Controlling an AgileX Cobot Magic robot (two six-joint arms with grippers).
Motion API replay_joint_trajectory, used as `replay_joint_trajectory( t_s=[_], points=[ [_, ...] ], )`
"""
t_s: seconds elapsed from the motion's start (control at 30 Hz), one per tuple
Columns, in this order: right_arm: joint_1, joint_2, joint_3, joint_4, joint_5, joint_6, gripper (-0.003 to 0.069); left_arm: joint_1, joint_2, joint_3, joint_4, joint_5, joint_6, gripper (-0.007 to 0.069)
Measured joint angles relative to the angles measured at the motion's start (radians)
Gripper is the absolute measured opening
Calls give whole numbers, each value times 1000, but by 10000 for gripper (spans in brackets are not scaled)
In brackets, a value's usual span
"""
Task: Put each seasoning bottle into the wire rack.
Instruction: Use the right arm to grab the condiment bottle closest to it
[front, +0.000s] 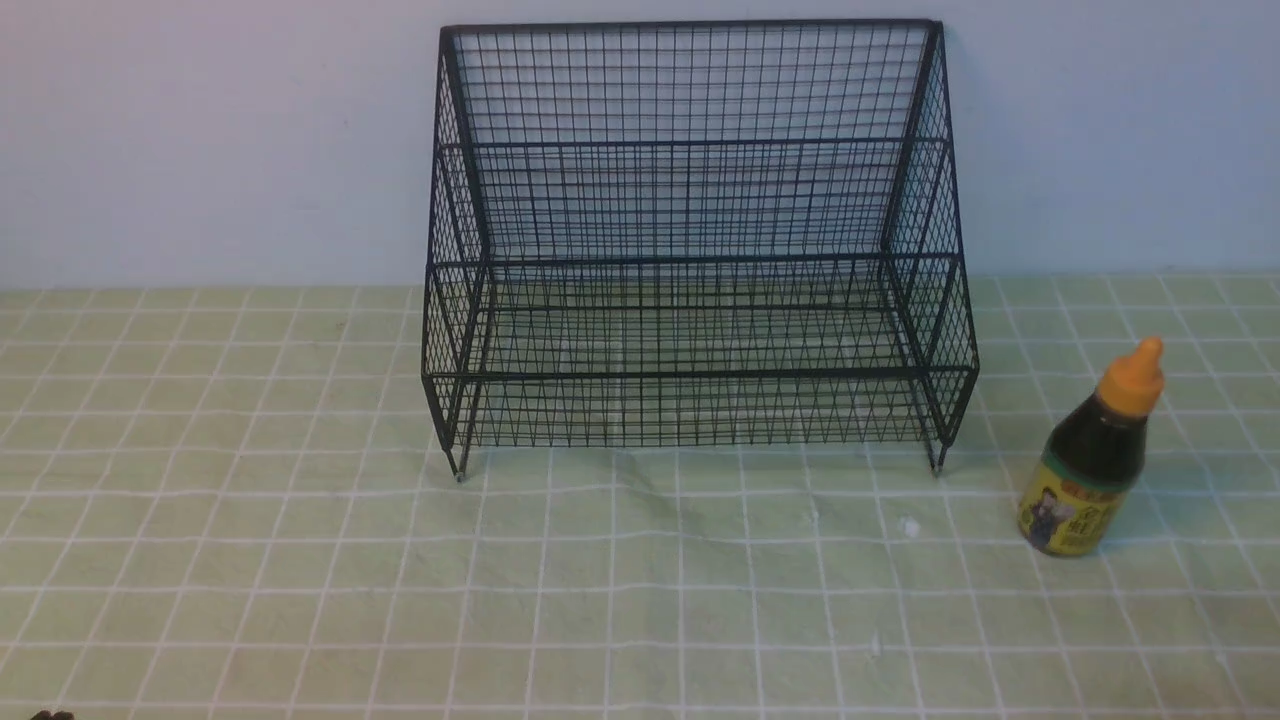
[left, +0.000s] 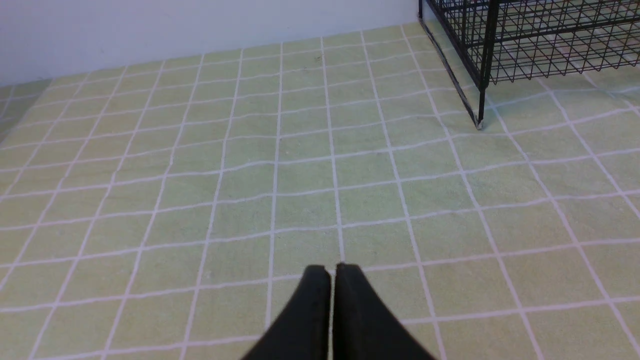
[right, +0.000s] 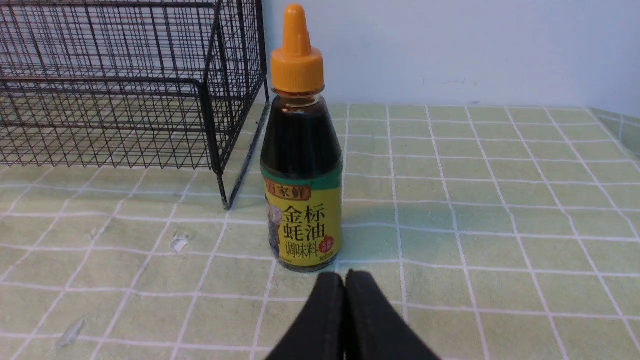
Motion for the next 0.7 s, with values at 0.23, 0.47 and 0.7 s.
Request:
replay_joint_trajectory(
  t_s=[0.23,0.47,0.7],
  points=[
    [0,0,0,0,0,0,-15,0,0,0,0,0,0,-7],
    [0,0,0,0,0,0,-15,0,0,0,0,0,0,-7],
    [1,0,5,33,-43,5,-15,0,0,0,0,0,0,-7]
  ],
)
